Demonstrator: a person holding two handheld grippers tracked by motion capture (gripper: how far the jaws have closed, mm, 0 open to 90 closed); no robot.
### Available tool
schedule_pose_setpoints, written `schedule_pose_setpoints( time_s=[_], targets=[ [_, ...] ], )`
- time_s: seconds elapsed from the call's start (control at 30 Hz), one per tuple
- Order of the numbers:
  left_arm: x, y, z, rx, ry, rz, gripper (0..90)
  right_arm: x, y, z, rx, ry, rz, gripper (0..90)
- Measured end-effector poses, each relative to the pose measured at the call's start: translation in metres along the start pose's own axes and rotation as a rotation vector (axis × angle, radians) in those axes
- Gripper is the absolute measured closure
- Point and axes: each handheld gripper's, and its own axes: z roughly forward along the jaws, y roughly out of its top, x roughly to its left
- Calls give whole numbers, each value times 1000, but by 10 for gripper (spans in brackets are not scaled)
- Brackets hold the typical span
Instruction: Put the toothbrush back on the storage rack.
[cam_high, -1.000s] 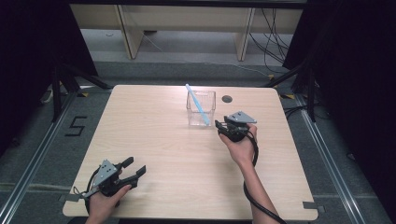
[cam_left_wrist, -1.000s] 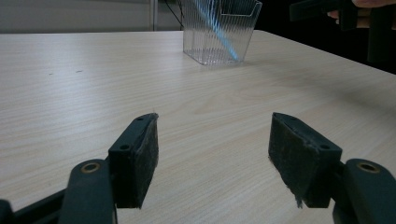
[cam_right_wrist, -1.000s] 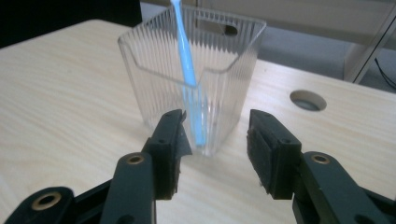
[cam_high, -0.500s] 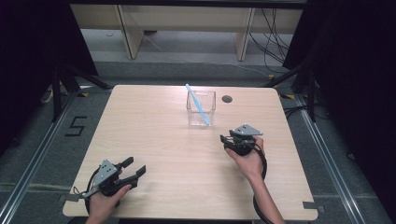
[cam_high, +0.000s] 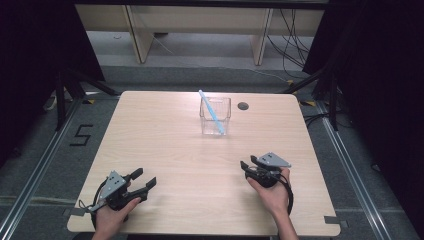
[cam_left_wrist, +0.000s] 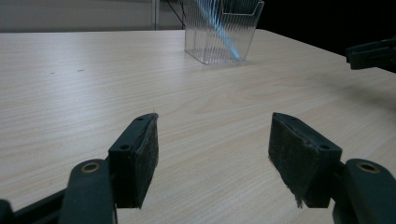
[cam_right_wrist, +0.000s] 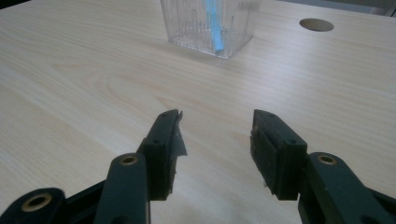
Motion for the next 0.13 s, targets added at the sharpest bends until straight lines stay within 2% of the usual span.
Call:
schedule_pose_setpoints(
  time_s=[0.1, 0.13],
  targets=[
    [0, 0, 0, 4, 3, -9, 328, 4, -5, -1, -11, 8, 23, 523],
    [0, 0, 0, 4, 3, -14, 328, 3, -6, 0, -17, 5, 12, 523]
  ],
)
